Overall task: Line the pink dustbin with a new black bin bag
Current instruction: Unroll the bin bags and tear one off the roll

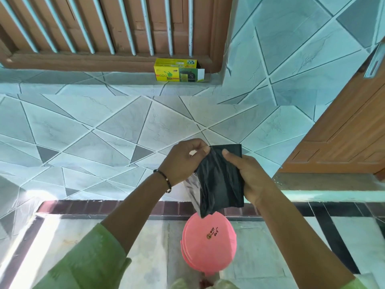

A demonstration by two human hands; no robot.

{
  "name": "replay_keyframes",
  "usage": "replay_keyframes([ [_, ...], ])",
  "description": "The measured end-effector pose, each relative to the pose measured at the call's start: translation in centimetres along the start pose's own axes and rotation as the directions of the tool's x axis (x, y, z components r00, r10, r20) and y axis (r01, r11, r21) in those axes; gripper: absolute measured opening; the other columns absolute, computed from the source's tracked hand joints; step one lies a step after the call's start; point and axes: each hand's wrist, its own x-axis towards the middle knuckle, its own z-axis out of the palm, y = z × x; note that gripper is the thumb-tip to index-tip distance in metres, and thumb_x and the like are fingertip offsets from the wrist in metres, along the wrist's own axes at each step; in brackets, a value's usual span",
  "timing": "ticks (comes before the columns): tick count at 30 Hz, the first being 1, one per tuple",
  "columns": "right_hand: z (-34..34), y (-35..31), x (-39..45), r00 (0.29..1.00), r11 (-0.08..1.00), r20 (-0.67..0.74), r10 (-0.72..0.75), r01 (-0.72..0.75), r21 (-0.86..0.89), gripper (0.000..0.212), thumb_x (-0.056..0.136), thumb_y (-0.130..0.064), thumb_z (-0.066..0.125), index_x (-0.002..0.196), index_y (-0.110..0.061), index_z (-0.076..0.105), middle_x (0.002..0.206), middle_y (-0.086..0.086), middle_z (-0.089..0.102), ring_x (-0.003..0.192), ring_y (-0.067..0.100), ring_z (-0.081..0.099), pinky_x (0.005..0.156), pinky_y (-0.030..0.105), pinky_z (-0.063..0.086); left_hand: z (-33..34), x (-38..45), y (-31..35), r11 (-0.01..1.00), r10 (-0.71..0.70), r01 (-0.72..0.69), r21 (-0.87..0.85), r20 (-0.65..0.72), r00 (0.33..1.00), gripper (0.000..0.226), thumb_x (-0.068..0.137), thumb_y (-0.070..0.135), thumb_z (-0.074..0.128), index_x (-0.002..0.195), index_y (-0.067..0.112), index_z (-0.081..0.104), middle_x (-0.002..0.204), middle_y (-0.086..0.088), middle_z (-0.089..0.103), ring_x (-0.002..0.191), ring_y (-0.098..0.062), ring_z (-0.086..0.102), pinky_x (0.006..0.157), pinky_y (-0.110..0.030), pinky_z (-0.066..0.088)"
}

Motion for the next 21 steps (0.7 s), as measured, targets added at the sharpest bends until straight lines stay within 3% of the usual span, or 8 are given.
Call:
replay_keyframes([
  [3, 0.8, -0.4, 0.1, 0.995, 0.997, -0.08, -0.066, 0.062, -0.049, 0.024, 0.08, -0.032, 0.068, 0.089, -0.009, 0.07, 0.087, 0.013, 0.074, 0.075, 0.026, 0.069, 0.071, 0.035, 0.057, -0.5, 0.1, 0.5, 0.998, 0.024, -0.027, 0.05, 0.044, 0.999, 0.018, 0.088, 0.029, 0.058, 0.078, 0.017, 0.065, 0.07, 0.015, 0.062, 0.064, 0.01, 0.054, 0.071, -0.018, 0.044],
  [6, 1.5, -0.7, 0.1, 0.984, 0.988, -0.13, -0.124, 0.11, -0.109, 0.028, 0.078, -0.035, 0.07, 0.09, -0.009, 0.069, 0.089, 0.014, 0.073, 0.075, 0.026, 0.068, 0.074, 0.039, 0.057, -1.0, -0.1, 0.6, 0.999, 0.03, -0.03, 0.046, 0.0, 1.0, 0.018, 0.082, 0.032, 0.062, 0.079, 0.016, 0.07, 0.074, 0.007, 0.068, 0.073, -0.005, 0.059, 0.078, -0.031, 0.05],
  [9, 1.9, -1.1, -0.1, 0.975, 0.979, -0.141, -0.172, 0.154, -0.135, 0.023, 0.079, -0.032, 0.07, 0.088, -0.011, 0.068, 0.088, 0.014, 0.072, 0.074, 0.026, 0.068, 0.071, 0.039, 0.058, -1.4, -0.3, 0.8, 0.999, 0.028, -0.026, 0.037, -0.065, 0.998, 0.012, 0.084, 0.028, 0.063, 0.076, 0.022, 0.07, 0.07, 0.014, 0.065, 0.066, 0.002, 0.057, 0.071, -0.028, 0.049],
  [13, 2.4, -1.9, -0.5, 0.98, 0.987, -0.115, -0.159, 0.162, 0.015, 0.019, 0.08, -0.022, 0.07, 0.09, -0.006, 0.067, 0.079, 0.011, 0.071, 0.064, 0.022, 0.067, 0.056, 0.03, 0.058, -1.6, -0.3, 1.6, 1.0, -0.002, -0.001, -0.021, -0.116, 0.993, 0.015, 0.084, 0.027, 0.064, 0.07, 0.021, 0.067, 0.06, 0.016, 0.06, 0.05, 0.011, 0.051, 0.057, -0.014, 0.038],
  [17, 3.1, -2.4, -0.7, 0.988, 0.981, -0.087, -0.124, 0.135, 0.141, 0.018, 0.08, -0.018, 0.07, 0.091, -0.005, 0.066, 0.082, 0.013, 0.071, 0.065, 0.023, 0.068, 0.058, 0.031, 0.058, -2.0, -0.2, 2.1, 0.993, -0.023, 0.006, -0.117, -0.144, 0.989, 0.014, 0.082, 0.027, 0.066, 0.068, 0.022, 0.068, 0.057, 0.016, 0.062, 0.051, 0.008, 0.051, 0.059, -0.019, 0.04],
  [21, 3.6, -2.6, -0.9, 0.989, 0.967, -0.057, -0.135, 0.144, 0.212, 0.011, 0.081, -0.016, 0.068, 0.085, -0.006, 0.064, 0.081, 0.014, 0.07, 0.062, 0.023, 0.067, 0.057, 0.031, 0.057, -2.2, -0.3, 2.1, 0.979, -0.035, 0.003, -0.203, -0.155, 0.987, 0.015, 0.081, 0.027, 0.067, 0.067, 0.024, 0.07, 0.063, 0.004, 0.064, 0.059, -0.011, 0.054, 0.064, -0.029, 0.046],
])
